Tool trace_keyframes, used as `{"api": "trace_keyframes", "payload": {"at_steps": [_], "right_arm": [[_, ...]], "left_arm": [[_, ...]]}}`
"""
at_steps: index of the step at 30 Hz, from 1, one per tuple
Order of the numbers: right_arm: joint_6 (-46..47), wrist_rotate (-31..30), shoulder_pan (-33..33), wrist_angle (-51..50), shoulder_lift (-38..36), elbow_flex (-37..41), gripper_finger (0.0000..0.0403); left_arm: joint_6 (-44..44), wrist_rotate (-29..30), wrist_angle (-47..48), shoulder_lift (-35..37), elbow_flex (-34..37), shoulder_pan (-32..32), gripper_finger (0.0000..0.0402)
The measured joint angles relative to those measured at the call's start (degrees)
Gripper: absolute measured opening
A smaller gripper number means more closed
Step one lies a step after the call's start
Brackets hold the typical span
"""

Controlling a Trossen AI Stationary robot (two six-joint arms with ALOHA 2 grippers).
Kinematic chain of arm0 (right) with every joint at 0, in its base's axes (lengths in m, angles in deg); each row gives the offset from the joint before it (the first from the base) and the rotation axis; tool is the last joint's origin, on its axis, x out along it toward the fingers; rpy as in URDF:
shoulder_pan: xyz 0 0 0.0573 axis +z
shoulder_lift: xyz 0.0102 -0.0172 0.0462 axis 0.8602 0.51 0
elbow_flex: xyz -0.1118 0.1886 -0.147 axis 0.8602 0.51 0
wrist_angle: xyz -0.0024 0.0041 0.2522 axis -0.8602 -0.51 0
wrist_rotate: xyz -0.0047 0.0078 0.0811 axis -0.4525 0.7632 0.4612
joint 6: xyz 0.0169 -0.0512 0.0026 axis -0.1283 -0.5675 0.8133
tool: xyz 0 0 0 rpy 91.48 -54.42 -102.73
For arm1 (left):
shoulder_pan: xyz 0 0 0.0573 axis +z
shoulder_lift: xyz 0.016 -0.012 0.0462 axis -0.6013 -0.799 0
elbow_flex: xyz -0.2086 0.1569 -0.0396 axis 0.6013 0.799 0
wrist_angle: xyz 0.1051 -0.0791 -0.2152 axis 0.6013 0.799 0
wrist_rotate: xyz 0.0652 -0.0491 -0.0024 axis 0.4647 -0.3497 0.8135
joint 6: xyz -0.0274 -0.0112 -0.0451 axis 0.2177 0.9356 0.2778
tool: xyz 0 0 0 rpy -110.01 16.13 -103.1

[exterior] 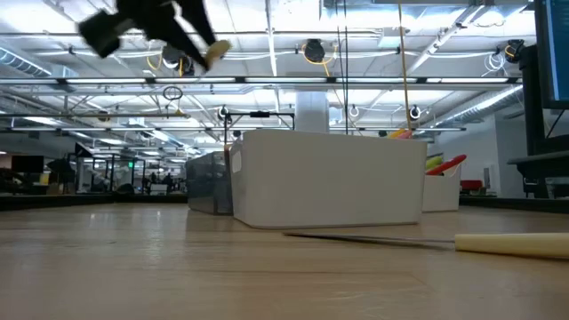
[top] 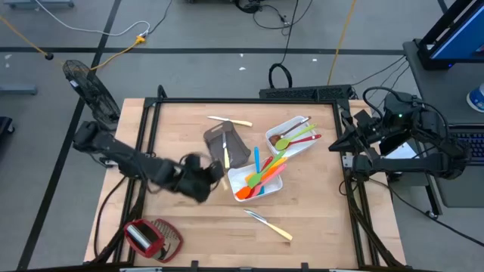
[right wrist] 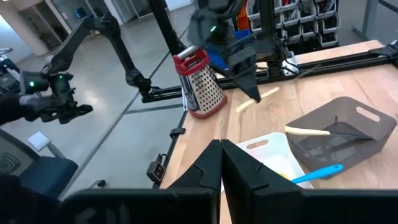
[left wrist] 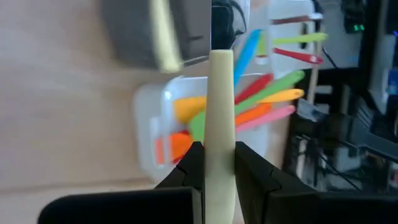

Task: Pick & Place Kitchen Items
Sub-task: Put the white table knife into the black bin

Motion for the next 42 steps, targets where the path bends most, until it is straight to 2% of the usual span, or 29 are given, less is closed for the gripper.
{"api": "trace_keyframes", "payload": {"at_steps": [4, 8, 14, 21, 24, 34, 42], "right_arm": [[-0.7, 0.0, 0.0, 0.0, 0.0, 0.0, 0.0001], [-0.7, 0.0, 0.0, 0.1, 0.0, 0.0, 0.0001], [-0.7, 0.0, 0.0, 0.1, 0.0, 0.0, 0.0001], [-0.7, 0.0, 0.0, 0.1, 0.0, 0.0, 0.0001], [-0.7, 0.0, 0.0, 0.1, 0.0, 0.0, 0.0001], [-1.0, -0.3, 0.0, 0.1, 0.0, 0.0, 0.0002], [-0.8, -0.5, 0.0, 0.2, 0.0, 0.0, 0.0002]], "left_arm": [[-12.9, -7.0, -8.7, 1.1, -0.1, 7.5, 0.0041], [-22.2, -19.8, -10.1, 0.9, 0.0, 16.0, 0.0041], [-28.1, -37.9, -9.6, 1.0, 0.0, 26.1, 0.0041], [-27.5, -53.2, -4.1, 0.4, -0.1, 34.5, 0.0041], [-27.3, -56.4, -0.2, -0.1, 0.0, 37.3, 0.0041], [-27.0, -63.7, -1.5, -4.9, -0.1, 42.1, 0.0041], [-33.8, -67.4, -3.4, -10.7, -0.1, 44.1, 0.0041]]}}
